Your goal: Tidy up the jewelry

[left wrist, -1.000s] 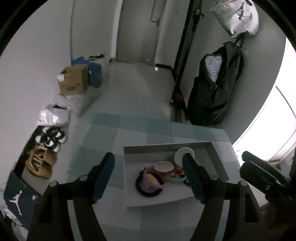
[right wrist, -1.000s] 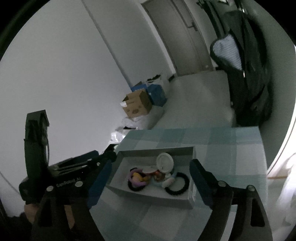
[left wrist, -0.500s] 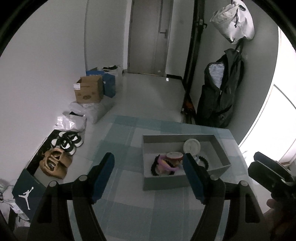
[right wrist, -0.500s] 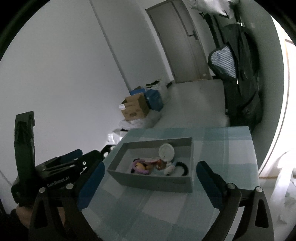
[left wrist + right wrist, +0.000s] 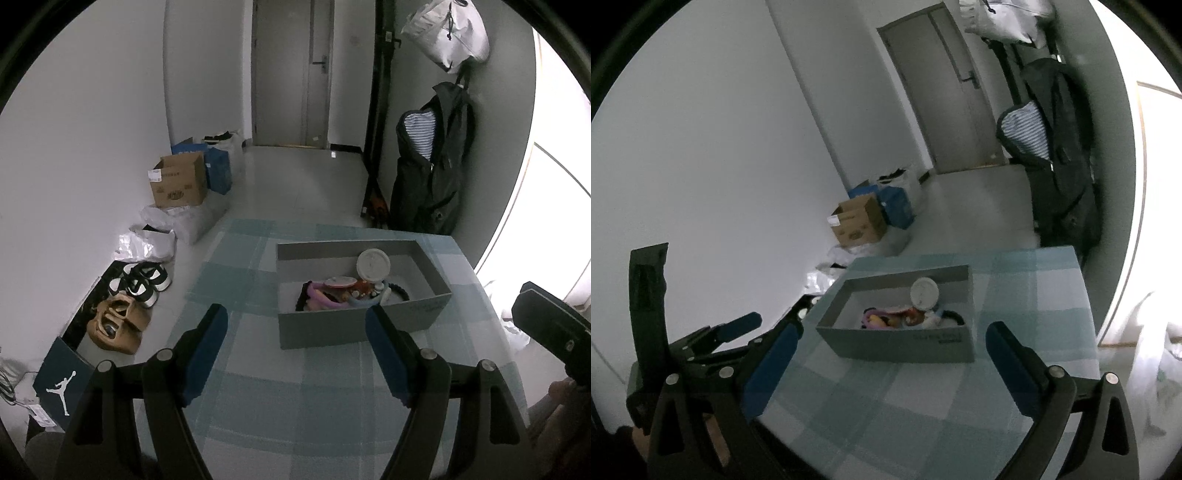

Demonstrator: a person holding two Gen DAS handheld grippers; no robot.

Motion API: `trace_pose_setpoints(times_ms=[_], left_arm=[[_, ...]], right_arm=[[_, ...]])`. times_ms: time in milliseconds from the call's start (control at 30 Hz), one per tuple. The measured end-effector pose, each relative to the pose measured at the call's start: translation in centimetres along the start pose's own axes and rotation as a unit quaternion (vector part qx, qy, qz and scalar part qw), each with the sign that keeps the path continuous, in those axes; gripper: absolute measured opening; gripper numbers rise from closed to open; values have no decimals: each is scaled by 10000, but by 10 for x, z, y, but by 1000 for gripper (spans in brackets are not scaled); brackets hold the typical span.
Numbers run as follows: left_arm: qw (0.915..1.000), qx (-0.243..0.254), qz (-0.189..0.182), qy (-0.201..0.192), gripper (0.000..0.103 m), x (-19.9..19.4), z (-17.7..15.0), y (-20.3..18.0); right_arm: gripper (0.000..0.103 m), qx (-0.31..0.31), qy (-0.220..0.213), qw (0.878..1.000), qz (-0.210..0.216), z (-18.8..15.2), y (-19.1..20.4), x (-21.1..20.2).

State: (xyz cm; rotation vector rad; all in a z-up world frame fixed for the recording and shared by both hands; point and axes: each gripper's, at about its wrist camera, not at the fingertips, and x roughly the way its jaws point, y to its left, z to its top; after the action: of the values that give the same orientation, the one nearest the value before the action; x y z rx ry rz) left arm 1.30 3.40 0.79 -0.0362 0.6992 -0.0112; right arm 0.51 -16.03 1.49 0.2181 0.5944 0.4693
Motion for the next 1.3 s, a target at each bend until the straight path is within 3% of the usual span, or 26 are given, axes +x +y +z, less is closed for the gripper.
trace_pose_setpoints(times_ms=[1300], left_arm=[[9998, -63, -176, -87, 73, -4, 0, -6]], right_arm=[[103, -4, 3, 10000, -70, -7, 0, -4]])
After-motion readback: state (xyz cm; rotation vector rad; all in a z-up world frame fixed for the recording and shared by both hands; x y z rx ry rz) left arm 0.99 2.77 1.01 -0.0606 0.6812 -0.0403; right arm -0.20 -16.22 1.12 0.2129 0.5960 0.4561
